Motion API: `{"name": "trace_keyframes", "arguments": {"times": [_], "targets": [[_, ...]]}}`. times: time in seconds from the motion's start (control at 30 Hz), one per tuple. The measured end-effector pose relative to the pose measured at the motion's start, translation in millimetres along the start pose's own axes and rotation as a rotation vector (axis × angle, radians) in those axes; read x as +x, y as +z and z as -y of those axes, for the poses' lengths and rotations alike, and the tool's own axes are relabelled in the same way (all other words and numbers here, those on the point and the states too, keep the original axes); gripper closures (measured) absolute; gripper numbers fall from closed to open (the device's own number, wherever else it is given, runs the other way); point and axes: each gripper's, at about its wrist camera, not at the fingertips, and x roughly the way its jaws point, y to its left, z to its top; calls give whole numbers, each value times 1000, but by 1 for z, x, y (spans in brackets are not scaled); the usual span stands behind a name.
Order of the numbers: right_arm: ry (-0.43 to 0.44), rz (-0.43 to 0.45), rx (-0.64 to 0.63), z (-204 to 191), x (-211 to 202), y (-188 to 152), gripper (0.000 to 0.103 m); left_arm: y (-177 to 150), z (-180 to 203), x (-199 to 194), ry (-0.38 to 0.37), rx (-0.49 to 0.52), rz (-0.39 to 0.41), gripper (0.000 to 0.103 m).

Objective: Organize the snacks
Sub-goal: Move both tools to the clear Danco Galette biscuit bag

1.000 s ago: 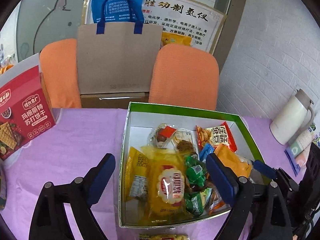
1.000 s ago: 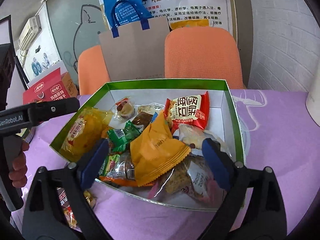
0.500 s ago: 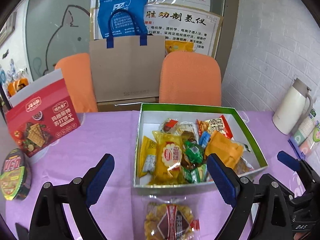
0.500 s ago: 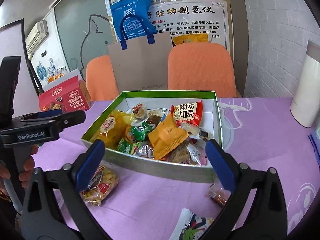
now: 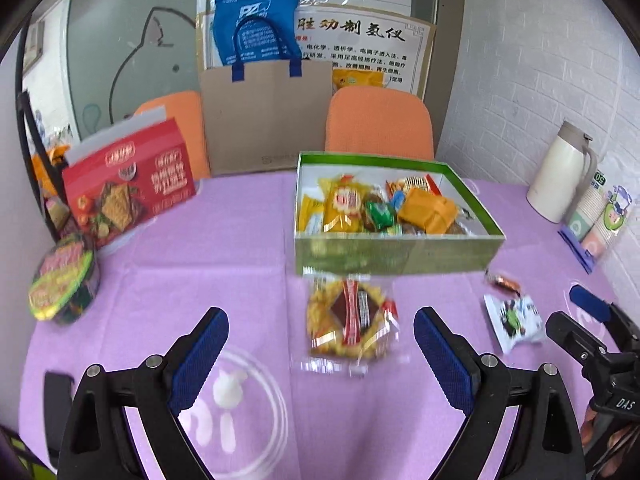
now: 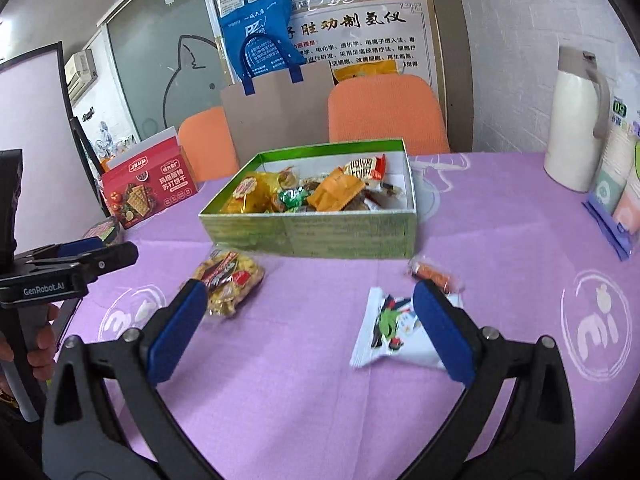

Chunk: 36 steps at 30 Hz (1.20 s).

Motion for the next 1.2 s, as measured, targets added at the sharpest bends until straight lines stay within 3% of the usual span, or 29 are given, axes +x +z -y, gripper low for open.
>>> {"name": "trace_keyframes", "arguments": {"times": [0.13, 0.3, 0.57, 0.83, 0.93, 1.03, 1.2], "targets": [[5, -65, 14, -3, 6, -24, 1, -31, -10, 8, -58, -65, -70, 7], [2, -109, 15, -11, 15, -37, 1, -47, -15, 16, -73, -84, -109, 7], [39, -144, 28, -26, 37, -38, 1, -30, -30, 16, -107, -84, -76, 7], [103, -168, 11, -52, 77, -22, 1, -2, -40, 46, -184, -96, -92, 8], [140, -180, 5, -59, 96, -17, 3, 4, -40, 63, -219, -90, -114, 13], [170, -210, 9, -64, 117, -12, 8, 8, -43, 86, -241, -101, -168, 25], [191, -249, -9, -72, 140, -9, 21, 7, -45, 112, -254, -109, -224, 33]]}}
